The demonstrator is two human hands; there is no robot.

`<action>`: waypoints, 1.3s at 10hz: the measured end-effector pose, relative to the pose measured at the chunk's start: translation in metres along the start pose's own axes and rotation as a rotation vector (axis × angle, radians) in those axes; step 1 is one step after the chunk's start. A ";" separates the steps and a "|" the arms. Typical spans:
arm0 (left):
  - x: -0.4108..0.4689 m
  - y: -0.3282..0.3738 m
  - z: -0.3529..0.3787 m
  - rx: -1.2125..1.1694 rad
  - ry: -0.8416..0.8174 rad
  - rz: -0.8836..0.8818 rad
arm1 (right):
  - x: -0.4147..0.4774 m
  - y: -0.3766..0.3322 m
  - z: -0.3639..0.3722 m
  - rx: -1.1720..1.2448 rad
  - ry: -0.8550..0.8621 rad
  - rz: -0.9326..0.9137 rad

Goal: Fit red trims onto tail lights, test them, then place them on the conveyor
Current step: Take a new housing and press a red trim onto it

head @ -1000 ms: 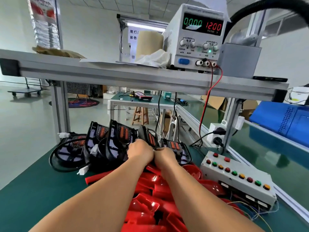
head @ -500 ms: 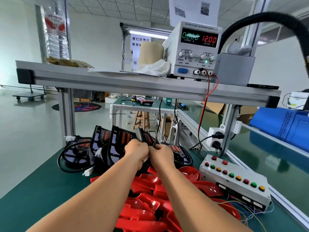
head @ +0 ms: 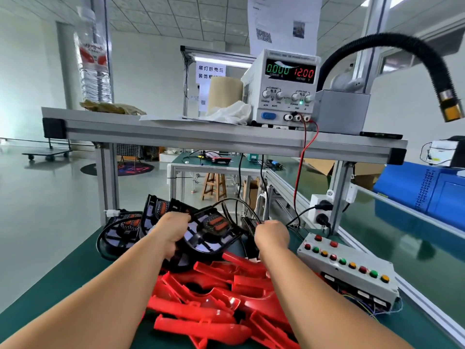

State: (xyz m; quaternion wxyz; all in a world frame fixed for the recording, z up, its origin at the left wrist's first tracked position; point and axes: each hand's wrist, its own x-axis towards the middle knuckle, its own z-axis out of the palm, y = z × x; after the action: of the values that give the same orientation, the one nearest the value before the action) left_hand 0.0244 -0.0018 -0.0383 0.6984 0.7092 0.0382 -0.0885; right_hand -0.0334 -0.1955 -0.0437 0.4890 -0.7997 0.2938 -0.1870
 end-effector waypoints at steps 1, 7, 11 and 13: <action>-0.006 0.006 -0.011 0.106 0.069 0.097 | 0.002 0.003 -0.003 -0.104 0.050 0.068; -0.021 0.003 -0.011 0.496 0.225 0.363 | -0.044 -0.022 0.011 0.999 -0.492 0.401; -0.002 -0.023 -0.031 1.002 0.375 0.172 | -0.046 0.000 -0.011 1.098 -0.592 0.434; -0.004 0.002 -0.051 0.623 0.327 0.382 | -0.041 0.005 -0.009 1.049 -0.520 0.424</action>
State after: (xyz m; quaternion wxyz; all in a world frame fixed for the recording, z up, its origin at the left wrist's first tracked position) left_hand 0.0249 0.0492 -0.0351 0.4385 0.8861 -0.0123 0.1495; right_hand -0.0719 -0.1767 -0.0446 0.8988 -0.3967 0.1866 -0.0045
